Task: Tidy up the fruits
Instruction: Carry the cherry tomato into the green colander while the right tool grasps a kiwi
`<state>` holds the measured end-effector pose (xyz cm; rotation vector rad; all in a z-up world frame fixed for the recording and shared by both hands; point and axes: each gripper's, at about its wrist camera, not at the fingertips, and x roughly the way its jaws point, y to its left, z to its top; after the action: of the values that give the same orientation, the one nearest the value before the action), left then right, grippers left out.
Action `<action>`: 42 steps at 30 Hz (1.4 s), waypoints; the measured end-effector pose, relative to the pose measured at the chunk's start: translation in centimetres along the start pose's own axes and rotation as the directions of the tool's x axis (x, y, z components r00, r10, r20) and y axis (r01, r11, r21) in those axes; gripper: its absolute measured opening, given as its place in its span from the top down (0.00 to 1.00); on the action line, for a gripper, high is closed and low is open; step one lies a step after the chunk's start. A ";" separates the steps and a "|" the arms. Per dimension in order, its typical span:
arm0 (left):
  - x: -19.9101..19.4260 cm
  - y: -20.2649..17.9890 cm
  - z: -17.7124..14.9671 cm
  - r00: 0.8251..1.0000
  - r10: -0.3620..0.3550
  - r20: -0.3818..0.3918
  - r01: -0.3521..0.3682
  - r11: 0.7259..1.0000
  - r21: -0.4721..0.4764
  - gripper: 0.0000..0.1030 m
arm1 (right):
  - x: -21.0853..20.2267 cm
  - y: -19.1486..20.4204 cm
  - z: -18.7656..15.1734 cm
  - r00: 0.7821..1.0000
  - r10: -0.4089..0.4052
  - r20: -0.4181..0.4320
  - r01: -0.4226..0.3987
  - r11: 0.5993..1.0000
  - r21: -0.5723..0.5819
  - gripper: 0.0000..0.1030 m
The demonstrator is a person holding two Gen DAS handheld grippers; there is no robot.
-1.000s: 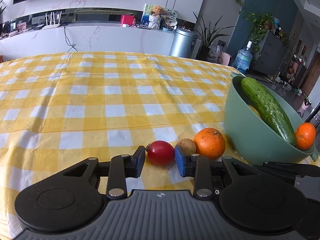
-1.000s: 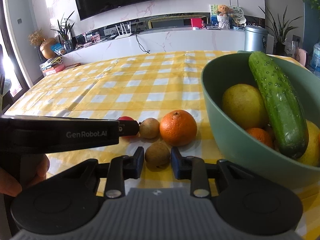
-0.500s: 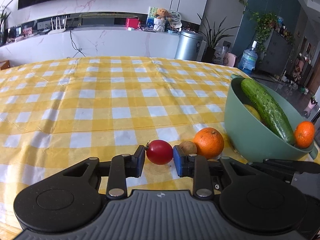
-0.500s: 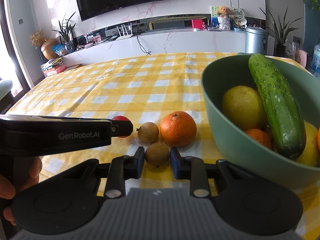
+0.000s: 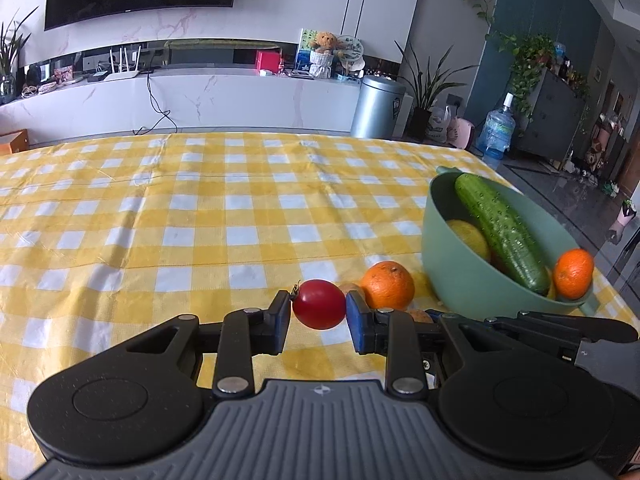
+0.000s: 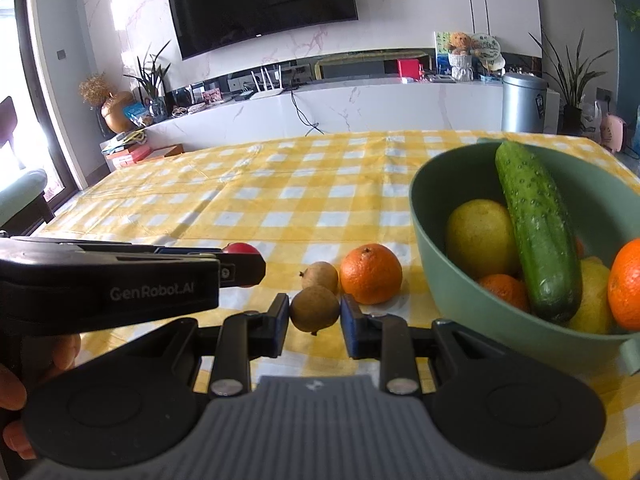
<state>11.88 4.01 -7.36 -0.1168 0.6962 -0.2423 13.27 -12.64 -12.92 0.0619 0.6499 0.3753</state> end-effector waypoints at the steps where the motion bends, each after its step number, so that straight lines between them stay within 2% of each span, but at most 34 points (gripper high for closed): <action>1: -0.2 -0.1 0.0 1.000 -0.004 0.001 0.004 1.000 -0.010 0.68 | -0.3 0.1 0.0 1.000 0.003 0.004 -0.003 1.000 -0.005 0.76; 4: -1.0 -0.4 0.0 1.000 -0.022 0.007 0.022 0.999 -0.031 0.68 | -1.3 0.2 0.1 1.000 0.009 0.014 -0.009 1.000 -0.015 0.76; 17: -4.3 -3.6 1.1 0.996 -0.064 0.068 0.065 0.998 -0.014 0.68 | -6.7 -0.6 0.6 0.997 -0.017 0.071 0.021 0.998 -0.051 0.76; 27: -5.0 -8.4 3.0 0.986 -0.128 0.108 0.120 0.990 0.075 0.68 | -10.0 -4.1 2.1 0.996 -0.058 0.071 0.062 0.996 -0.057 0.76; 35: -3.4 -13.1 4.6 0.979 -0.186 0.087 0.171 0.973 0.152 0.68 | -11.7 -8.3 3.8 0.991 -0.121 0.064 0.128 0.984 -0.128 0.76; 42: -0.5 -16.2 5.5 0.976 -0.216 0.018 0.209 0.959 0.191 0.68 | -11.6 -11.8 5.9 0.988 -0.152 0.027 0.154 0.969 -0.192 0.76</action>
<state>12.11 -11.31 0.21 -0.0156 0.6186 -0.5094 12.16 -27.43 -3.50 -0.1710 0.5993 0.2874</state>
